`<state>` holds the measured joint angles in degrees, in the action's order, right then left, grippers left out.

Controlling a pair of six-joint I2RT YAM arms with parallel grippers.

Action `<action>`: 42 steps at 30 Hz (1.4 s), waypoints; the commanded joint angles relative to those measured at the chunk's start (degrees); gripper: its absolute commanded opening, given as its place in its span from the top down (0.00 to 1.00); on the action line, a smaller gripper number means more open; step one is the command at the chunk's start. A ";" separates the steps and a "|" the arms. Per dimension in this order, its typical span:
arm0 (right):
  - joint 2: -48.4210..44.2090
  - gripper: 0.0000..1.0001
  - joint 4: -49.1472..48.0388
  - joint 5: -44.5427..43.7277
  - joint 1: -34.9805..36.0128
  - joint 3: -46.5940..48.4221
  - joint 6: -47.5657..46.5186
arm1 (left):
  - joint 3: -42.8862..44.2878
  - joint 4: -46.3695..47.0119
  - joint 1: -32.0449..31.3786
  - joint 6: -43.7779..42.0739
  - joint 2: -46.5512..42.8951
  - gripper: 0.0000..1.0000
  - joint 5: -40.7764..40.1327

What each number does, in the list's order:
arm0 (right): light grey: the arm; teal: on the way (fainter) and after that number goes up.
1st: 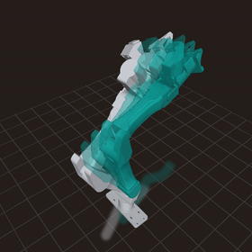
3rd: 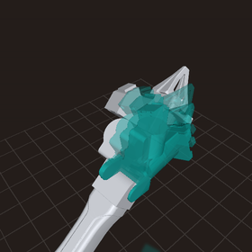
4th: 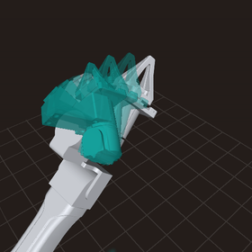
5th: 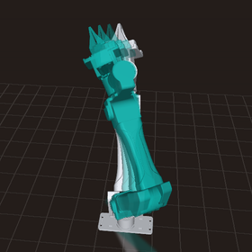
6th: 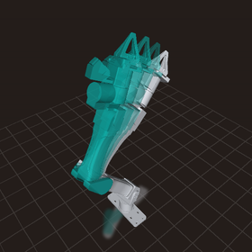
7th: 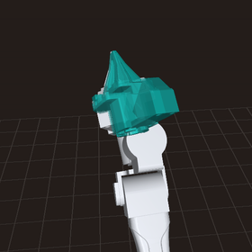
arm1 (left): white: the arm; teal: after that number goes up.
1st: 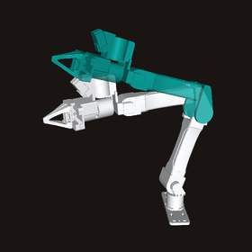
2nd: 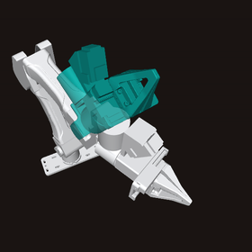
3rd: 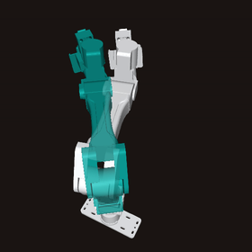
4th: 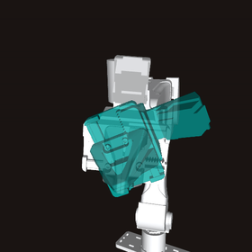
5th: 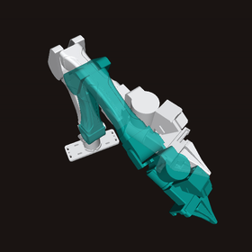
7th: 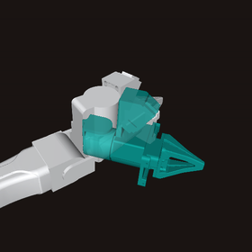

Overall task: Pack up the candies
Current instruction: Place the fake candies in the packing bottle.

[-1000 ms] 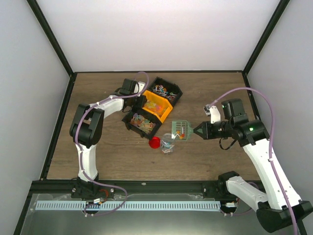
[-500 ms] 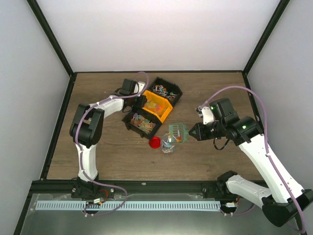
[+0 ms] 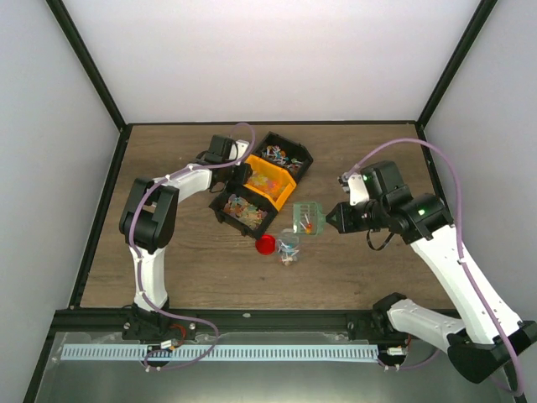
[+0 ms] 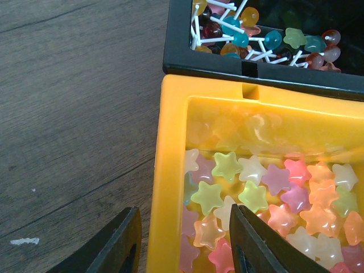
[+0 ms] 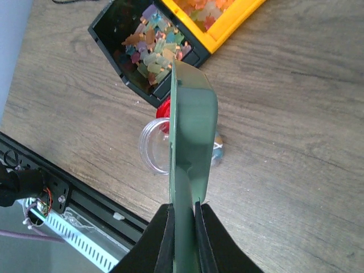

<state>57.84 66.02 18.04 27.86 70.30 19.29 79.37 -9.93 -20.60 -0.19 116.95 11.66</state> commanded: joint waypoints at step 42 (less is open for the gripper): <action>3.35 0.99 3.05 -10.72 8.67 6.91 2.09 | -2.03 -5.80 0.41 -1.13 2.55 0.56 -0.31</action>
<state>60.47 67.53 10.13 36.05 73.41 21.71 79.37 -9.87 -20.56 -0.19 116.99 11.73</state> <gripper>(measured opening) 0.081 0.440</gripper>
